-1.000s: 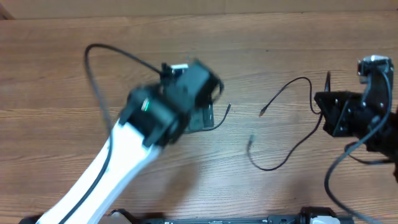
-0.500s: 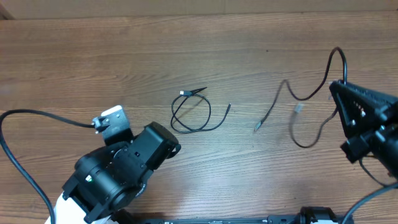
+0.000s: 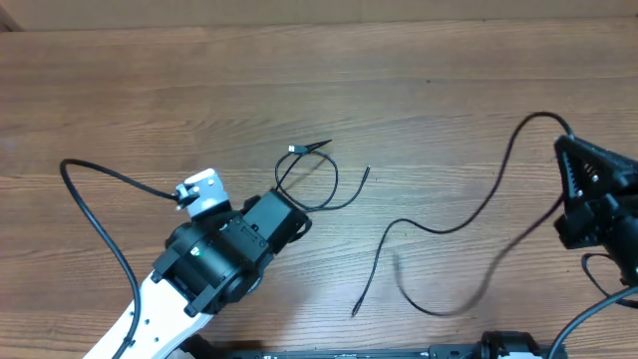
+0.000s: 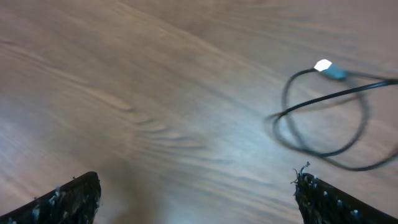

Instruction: Untangle cables

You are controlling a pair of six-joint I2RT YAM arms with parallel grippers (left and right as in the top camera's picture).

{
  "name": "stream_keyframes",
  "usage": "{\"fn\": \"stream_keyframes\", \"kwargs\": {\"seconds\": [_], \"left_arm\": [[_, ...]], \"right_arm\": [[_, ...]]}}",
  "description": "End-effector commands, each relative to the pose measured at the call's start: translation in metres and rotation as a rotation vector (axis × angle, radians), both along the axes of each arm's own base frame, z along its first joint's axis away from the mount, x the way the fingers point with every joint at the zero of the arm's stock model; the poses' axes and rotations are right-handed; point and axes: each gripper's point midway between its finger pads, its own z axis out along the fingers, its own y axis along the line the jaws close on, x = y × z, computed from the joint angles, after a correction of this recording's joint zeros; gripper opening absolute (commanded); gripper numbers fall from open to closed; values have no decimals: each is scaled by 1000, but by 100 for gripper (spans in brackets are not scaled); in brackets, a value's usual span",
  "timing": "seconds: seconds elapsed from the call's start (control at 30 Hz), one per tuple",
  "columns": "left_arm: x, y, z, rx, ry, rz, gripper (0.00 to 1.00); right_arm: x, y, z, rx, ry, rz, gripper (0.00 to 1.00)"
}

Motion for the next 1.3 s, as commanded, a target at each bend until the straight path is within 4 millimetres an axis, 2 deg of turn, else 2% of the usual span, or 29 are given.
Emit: {"fn": "stream_keyframes", "kwargs": {"seconds": [0.0,0.13,0.2,0.27,0.3,0.43,0.5,0.63,0.77,0.93,1.13,1.27], "left_arm": [[13,-8,16,-37,-68,-62,100],[33,-34,35,-135,-77,-278,100],[38,-57,45,-175,-51,-550,100],[37,-62,53,-171,-40,-735,99],[38,-53,56,-164,-37,-731,100],[43,6,69,-125,-33,-516,100],[44,29,75,-124,-49,-429,100],[36,60,78,-150,-69,-287,100],[24,70,81,-158,-79,-245,100],[11,75,74,-141,-31,-224,100],[7,79,65,-130,28,-206,100],[10,79,60,-133,49,-205,100]], "right_arm": [[0,-27,-8,-39,35,-157,4],[-3,-35,-29,-61,116,-199,4],[-2,-35,-38,-63,146,-198,4],[0,-35,-44,-64,166,-197,4],[0,-35,-47,-60,174,-198,4],[6,-33,-60,13,220,-217,4],[12,-30,-68,18,242,-201,4],[27,-21,-88,29,295,-150,4],[53,-20,-116,27,366,-143,4],[78,-18,-166,15,535,-136,4],[103,13,-223,-34,732,-42,4],[107,35,-253,-43,851,-8,4]]}}
